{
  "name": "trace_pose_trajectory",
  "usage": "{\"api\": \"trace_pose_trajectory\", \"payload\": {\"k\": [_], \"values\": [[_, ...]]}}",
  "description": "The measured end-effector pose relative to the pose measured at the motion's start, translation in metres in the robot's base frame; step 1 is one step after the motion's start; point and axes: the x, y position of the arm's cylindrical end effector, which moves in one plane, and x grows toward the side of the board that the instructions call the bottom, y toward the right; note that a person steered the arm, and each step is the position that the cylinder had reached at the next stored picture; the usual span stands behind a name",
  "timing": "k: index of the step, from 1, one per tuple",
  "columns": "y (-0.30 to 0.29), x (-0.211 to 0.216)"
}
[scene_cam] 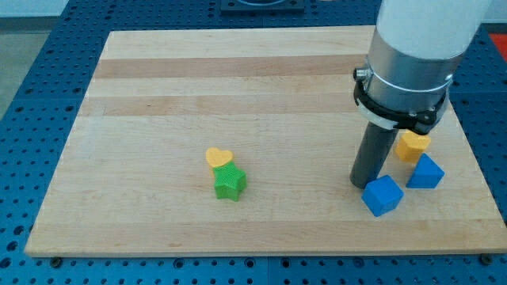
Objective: Push the blue cube closer to blue triangle
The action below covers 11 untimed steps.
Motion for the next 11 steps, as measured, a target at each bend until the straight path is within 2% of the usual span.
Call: {"api": "trace_pose_trajectory", "payload": {"k": [1,2,4,5,7,8,9,10,11], "values": [[-0.031,0.0],[-0.043,0.028],[-0.01,0.073],[0.005,0.074],[-0.047,0.059],[-0.063,0.035],[-0.039,0.017],[-0.039,0.024],[-0.013,0.033]]}}
